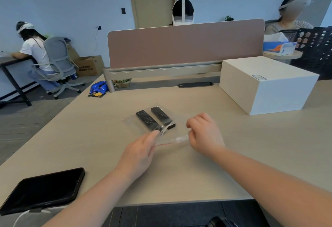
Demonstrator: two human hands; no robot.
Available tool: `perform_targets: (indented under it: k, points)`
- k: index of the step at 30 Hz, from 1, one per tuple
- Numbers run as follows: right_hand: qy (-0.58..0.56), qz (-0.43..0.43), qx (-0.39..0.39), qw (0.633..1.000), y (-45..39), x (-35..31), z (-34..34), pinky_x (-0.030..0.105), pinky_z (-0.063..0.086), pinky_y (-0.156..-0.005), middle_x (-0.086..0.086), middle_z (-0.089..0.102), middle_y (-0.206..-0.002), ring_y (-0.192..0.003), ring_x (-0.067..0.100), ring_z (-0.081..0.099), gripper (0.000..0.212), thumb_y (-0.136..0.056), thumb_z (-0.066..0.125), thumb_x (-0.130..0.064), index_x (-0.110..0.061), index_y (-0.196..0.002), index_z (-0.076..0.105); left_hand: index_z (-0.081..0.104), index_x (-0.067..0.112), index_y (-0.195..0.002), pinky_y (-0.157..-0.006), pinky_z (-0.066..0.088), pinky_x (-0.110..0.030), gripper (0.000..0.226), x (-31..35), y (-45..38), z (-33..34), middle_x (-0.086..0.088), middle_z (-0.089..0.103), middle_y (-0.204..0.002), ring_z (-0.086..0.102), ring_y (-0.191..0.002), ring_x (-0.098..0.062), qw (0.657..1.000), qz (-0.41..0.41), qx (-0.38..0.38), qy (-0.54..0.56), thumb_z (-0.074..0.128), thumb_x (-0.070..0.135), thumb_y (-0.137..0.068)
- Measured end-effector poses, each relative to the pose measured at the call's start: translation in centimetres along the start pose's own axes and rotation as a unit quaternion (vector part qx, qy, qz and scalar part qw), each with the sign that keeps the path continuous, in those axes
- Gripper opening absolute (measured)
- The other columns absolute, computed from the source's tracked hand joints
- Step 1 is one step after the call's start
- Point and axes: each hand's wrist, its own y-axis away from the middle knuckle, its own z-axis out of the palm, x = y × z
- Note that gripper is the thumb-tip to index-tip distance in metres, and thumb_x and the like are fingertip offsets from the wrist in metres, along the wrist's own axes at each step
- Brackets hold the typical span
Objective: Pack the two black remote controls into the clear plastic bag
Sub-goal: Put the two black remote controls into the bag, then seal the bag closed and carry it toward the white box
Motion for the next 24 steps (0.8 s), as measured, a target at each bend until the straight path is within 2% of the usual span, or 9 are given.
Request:
perform_targets:
  k: [2, 4, 6, 9, 12, 14, 18, 22, 24]
  points:
    - [-0.011, -0.024, 0.023, 0.999, -0.1, -0.6, -0.2, 0.039, 0.052, -0.077, 0.005, 0.066, -0.091, -0.096, 0.031, 0.056, 0.026, -0.070, 0.049, -0.008, -0.013, -0.093, 0.061, 0.053, 0.020, -0.106, -0.058, 0.053, -0.026, 0.028, -0.3, 0.0, -0.1, -0.001, 0.072, -0.100, 0.067, -0.080, -0.020, 0.999, -0.015, 0.016, 0.024, 0.039, 0.028, -0.082]
    - [-0.015, -0.055, 0.009, 0.998, 0.0, -1.0, 0.1, 0.040, 0.048, -0.090, 0.007, 0.064, -0.112, -0.111, 0.030, 0.051, 0.041, -0.070, 0.058, -0.009, -0.016, -0.111, 0.058, 0.056, 0.022, -0.090, -0.060, 0.052, -0.026, 0.017, -0.7, 0.1, -0.2, 0.002, 0.070, -0.095, 0.062, -0.080, -0.016, 0.999, 0.000, 0.026, 0.036, 0.042, 0.028, -0.081]
    - [-0.005, -0.087, -0.021, 0.996, 0.0, -1.2, 0.6, 0.041, 0.049, -0.090, 0.007, 0.061, -0.124, -0.119, 0.032, 0.050, 0.047, -0.071, 0.060, -0.010, -0.021, -0.117, 0.058, 0.060, 0.021, -0.078, -0.052, 0.053, -0.025, 0.016, -1.1, 0.5, -0.3, 0.008, 0.061, -0.095, 0.054, -0.081, -0.012, 0.999, 0.031, 0.040, 0.001, 0.046, 0.027, -0.080]
    - [0.005, -0.126, -0.038, 0.991, 0.0, -1.4, 1.1, 0.041, 0.053, -0.084, 0.006, 0.067, -0.119, -0.117, 0.032, 0.057, 0.036, -0.071, 0.063, -0.010, -0.024, -0.105, 0.067, 0.065, 0.018, -0.068, -0.043, 0.047, -0.026, 0.014, -1.3, 1.0, -0.3, 0.007, 0.050, -0.093, 0.045, -0.077, -0.016, 0.991, 0.102, 0.050, -0.070, 0.054, 0.018, -0.077]
    - [0.028, -0.170, -0.057, 0.983, 0.1, -1.7, 1.4, 0.042, 0.053, -0.087, 0.000, 0.074, -0.102, -0.108, 0.029, 0.065, 0.020, -0.070, 0.062, -0.014, -0.024, -0.082, 0.074, 0.064, 0.017, -0.074, -0.048, 0.048, -0.028, 0.009, -1.0, 1.4, -0.6, 0.001, 0.065, -0.083, 0.050, -0.075, -0.018, 0.982, 0.155, 0.060, -0.089, 0.064, 0.008, -0.074]
    - [0.046, -0.172, -0.084, 0.980, 0.3, -1.9, 1.8, 0.044, 0.049, -0.094, -0.007, 0.075, -0.094, -0.108, 0.026, 0.065, 0.015, -0.072, 0.061, -0.017, -0.025, -0.079, 0.073, 0.063, 0.016, -0.080, -0.054, 0.053, -0.027, 0.015, -1.1, 1.5, -0.6, 0.000, 0.071, -0.083, 0.060, -0.076, -0.018, 0.981, 0.166, 0.063, -0.081, 0.069, 0.006, -0.072]
    - [0.036, -0.150, -0.099, 0.983, 0.2, -2.7, 1.7, 0.042, 0.048, -0.095, -0.010, 0.076, -0.084, -0.105, 0.021, 0.067, 0.039, -0.075, 0.036, -0.024, -0.024, -0.083, 0.074, 0.053, 0.019, -0.083, -0.042, 0.050, -0.025, 0.014, -1.2, 1.5, -0.8, 0.001, 0.069, -0.069, 0.063, -0.059, -0.021, 0.989, 0.129, 0.035, -0.064, 0.062, 0.011, -0.074]
    - [-0.070, -0.136, -0.104, 0.983, 0.2, -3.4, 0.9, 0.039, 0.046, -0.096, -0.002, 0.076, -0.093, -0.106, 0.023, 0.065, 0.040, -0.074, 0.044, -0.027, -0.019, -0.101, 0.072, 0.051, 0.018, -0.078, -0.031, 0.041, -0.026, 0.004, -0.7, 1.6, -1.1, -0.001, 0.062, -0.052, 0.055, -0.043, -0.025, 0.991, 0.116, 0.049, -0.049, 0.050, 0.019, -0.081]
    - [-0.092, -0.154, -0.098, 0.979, 0.4, -3.7, 0.9, 0.035, 0.047, -0.093, -0.002, 0.076, -0.093, -0.106, 0.022, 0.064, 0.035, -0.077, 0.050, -0.034, -0.019, -0.100, 0.071, 0.050, 0.018, -0.079, -0.030, 0.040, -0.026, 0.002, -0.7, 1.6, -1.0, -0.001, 0.061, -0.051, 0.055, -0.041, -0.025, 0.991, 0.112, 0.050, -0.044, 0.049, 0.019, -0.080]
